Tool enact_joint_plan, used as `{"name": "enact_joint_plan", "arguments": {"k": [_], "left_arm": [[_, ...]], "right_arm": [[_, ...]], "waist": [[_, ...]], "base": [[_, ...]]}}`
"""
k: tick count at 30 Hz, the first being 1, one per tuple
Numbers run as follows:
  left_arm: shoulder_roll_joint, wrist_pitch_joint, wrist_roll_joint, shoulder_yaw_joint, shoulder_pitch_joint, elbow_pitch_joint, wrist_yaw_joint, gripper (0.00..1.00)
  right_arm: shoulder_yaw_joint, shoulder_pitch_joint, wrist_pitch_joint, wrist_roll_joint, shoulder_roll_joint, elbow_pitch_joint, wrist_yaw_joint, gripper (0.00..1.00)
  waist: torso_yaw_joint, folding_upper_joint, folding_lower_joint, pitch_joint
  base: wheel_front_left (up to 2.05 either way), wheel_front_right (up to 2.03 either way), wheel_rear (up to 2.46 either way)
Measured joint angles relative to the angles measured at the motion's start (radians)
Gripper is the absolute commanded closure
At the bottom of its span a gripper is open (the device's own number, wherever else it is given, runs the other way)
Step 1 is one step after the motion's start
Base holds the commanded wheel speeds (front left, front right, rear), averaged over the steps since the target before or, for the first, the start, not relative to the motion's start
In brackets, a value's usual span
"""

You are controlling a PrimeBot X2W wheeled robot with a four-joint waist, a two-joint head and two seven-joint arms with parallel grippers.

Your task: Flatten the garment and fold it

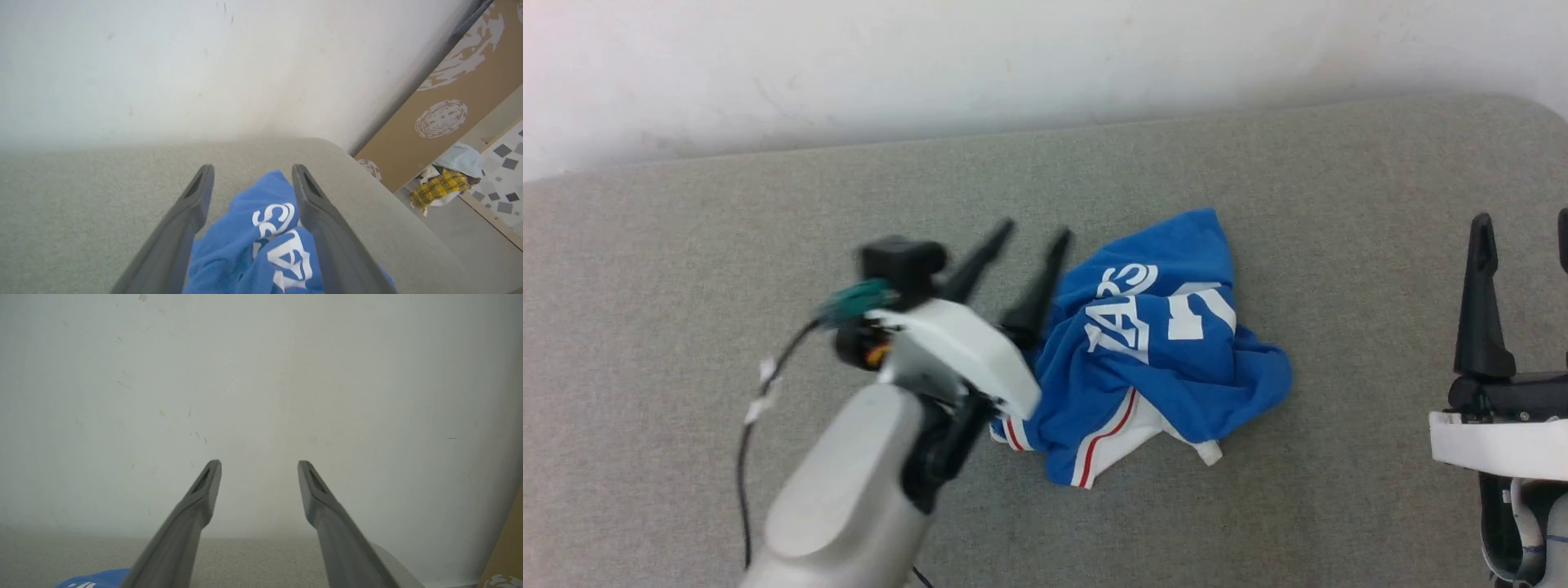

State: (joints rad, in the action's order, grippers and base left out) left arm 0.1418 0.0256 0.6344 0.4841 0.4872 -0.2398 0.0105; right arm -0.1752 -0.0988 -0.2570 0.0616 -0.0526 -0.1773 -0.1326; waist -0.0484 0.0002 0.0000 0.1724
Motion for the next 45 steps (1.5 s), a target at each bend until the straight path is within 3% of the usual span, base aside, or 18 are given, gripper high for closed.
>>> {"name": "enact_joint_plan", "arguments": {"k": [5, 8, 13, 16, 19, 23, 27, 35, 40, 44, 45], "left_arm": [[0.098, -0.190, -0.044, -0.115, -0.119, 0.187, 0.074, 0.00], [0.150, -0.250, -0.073, -0.162, -0.240, 0.279, 0.101, 0.00], [0.162, -0.282, -0.121, -0.239, -0.425, 0.369, 0.122, 0.00], [0.126, -0.282, -0.173, -0.295, -0.502, 0.406, 0.126, 0.00], [0.079, -0.282, -0.220, -0.319, -0.550, 0.406, 0.111, 0.00], [0.011, -0.283, -0.250, -0.336, -0.560, 0.406, 0.058, 0.00], [-0.024, -0.283, -0.286, -0.358, -0.551, 0.403, 0.015, 0.00], [-0.074, -0.282, -0.311, -0.388, -0.507, 0.375, -0.042, 0.00], [-0.082, -0.283, -0.327, -0.399, -0.505, 0.368, -0.048, 0.00], [-0.085, -0.283, -0.336, -0.407, -0.505, 0.362, -0.054, 0.00], [-0.085, -0.282, -0.337, -0.407, -0.505, 0.361, -0.054, 0.00]], "right_arm": [[0.017, 0.013, 0.000, 0.000, 0.000, 0.010, 0.000, 0.00], [0.022, 0.023, 0.000, 0.000, 0.000, 0.016, 0.000, 0.00], [0.028, 0.034, 0.000, 0.002, 0.000, 0.026, 0.000, 0.00], [0.033, 0.041, 0.000, 0.005, 0.000, 0.035, 0.000, 0.00], [0.036, 0.048, 0.000, 0.007, 0.000, 0.044, 0.000, 0.00], [0.054, 0.047, 0.019, 0.007, 0.001, 0.073, 0.000, 0.00], [0.081, 0.025, 0.168, 0.028, -0.009, 0.116, 0.000, 0.00], [0.167, -0.004, 0.451, 0.090, -0.126, 0.287, 0.000, 0.00], [0.269, -0.014, 0.543, 0.119, -0.163, 0.354, 0.001, 0.00], [0.281, -0.059, 0.612, 0.135, -0.176, 0.391, 0.001, 0.00], [0.276, -0.066, 0.635, 0.134, -0.172, 0.399, 0.001, 0.54]], "waist": [[0.011, 0.0000, -0.0001, -0.015], [0.015, 0.0000, -0.0001, -0.018], [0.027, 0.0000, -0.0001, -0.016], [0.033, 0.0000, 0.0000, -0.014], [0.045, 0.0000, -0.0001, -0.013], [0.064, 0.0000, -0.0001, -0.004], [0.078, 0.0000, 0.0000, 0.017], [0.118, 0.0000, 0.0001, 0.058], [0.155, 0.0000, 0.0000, 0.066], [0.179, -0.0001, 0.0000, 0.065], [0.183, -0.0001, 0.0000, 0.063]], "base": [[0.00, 0.00, 0.00], [0.00, 0.00, 0.00], [0.00, 0.00, 0.00], [0.00, 0.00, 0.00], [0.00, 0.00, 0.00], [0.00, 0.00, 0.00], [0.00, 0.00, 0.00], [0.00, 0.00, 0.00], [0.00, 0.00, 0.00], [0.00, 0.00, 0.00], [0.00, 0.00, 0.00]]}}
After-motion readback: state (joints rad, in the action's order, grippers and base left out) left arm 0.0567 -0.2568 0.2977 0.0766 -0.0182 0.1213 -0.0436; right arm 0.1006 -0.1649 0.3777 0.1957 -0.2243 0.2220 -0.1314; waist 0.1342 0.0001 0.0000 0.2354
